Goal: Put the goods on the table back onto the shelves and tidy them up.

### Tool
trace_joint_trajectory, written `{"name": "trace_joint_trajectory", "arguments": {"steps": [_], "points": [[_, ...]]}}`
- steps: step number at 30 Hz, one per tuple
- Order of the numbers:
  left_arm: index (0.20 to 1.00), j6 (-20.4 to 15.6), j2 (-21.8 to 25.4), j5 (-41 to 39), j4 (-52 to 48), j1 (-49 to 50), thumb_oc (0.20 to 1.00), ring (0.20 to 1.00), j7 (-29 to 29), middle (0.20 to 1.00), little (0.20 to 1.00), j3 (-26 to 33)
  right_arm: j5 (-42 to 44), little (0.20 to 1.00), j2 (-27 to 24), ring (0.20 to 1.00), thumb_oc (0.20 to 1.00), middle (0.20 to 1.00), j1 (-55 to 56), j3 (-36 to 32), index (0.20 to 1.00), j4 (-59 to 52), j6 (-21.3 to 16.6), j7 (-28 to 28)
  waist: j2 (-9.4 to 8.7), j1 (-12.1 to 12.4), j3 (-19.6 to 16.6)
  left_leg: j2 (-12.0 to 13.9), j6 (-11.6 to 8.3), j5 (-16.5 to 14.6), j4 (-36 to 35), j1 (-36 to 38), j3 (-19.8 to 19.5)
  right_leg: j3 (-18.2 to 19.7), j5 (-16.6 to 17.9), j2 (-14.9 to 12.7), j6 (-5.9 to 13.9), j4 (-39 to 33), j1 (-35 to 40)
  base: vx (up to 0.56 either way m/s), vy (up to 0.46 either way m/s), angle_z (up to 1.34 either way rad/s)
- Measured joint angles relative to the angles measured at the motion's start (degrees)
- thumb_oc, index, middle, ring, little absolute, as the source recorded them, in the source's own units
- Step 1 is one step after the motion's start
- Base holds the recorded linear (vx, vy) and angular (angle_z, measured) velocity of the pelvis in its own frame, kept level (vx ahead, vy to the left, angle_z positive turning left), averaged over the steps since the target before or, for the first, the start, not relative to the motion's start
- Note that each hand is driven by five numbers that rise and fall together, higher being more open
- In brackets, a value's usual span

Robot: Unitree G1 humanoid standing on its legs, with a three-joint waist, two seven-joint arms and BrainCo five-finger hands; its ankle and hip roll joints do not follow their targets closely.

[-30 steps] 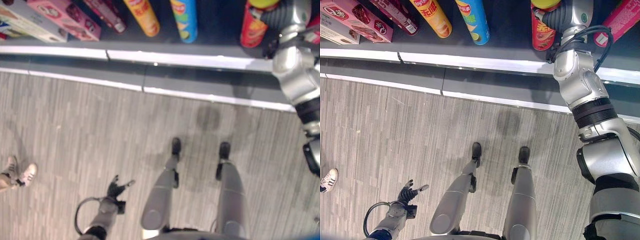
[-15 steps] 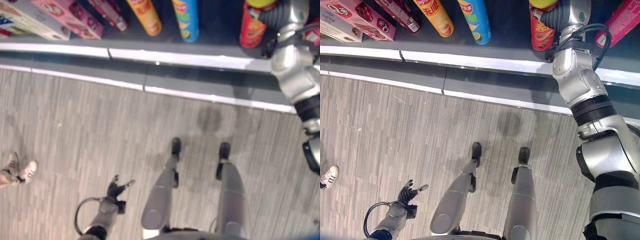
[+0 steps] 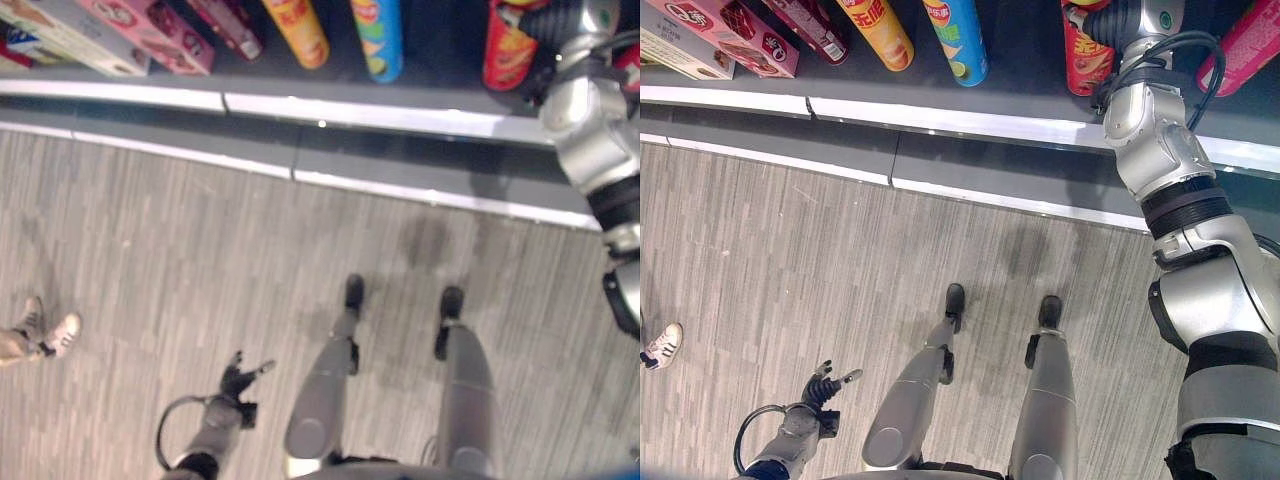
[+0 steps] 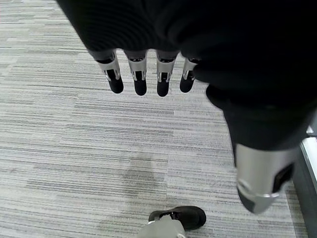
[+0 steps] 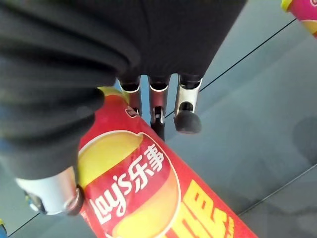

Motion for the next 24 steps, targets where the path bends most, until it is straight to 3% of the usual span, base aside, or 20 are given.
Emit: {"name": "trace_joint_trajectory", "arguments": {"steps": [19,24], "points": [[1.000,0.05,-0.02,0.01,-0.51,-0.13,1.000,1.000,0.86,1.000,1.000,-0.07,-0.26,1.000,-0.35,1.000,1.000,1.000,0.01,-0.08,1.000,1.07,0.23,-1.62,0.03,-0.23,-0.03,0.07,-0.25,0.19,0.11,0.18,-0.02,-0.06,-0.14,0.00,-0.22,0.55,-0.04,0.00,0.000,0.00],[1.000,0.21,-0.07,0.02,-1.12,-1.40,1.000,1.000,0.91,1.000,1.000,0.26,-3.07,1.000,-2.66,1.000,1.000,1.000,0.92,-1.53,1.000,-6.86,1.45,-3.06,0.01,-0.45,-0.10,0.19,-0.33,0.25,0.00,0.88,0.12,-0.02,-0.01,0.05,-0.39,0.47,0.45,0.01,0.003,0.00]]}}
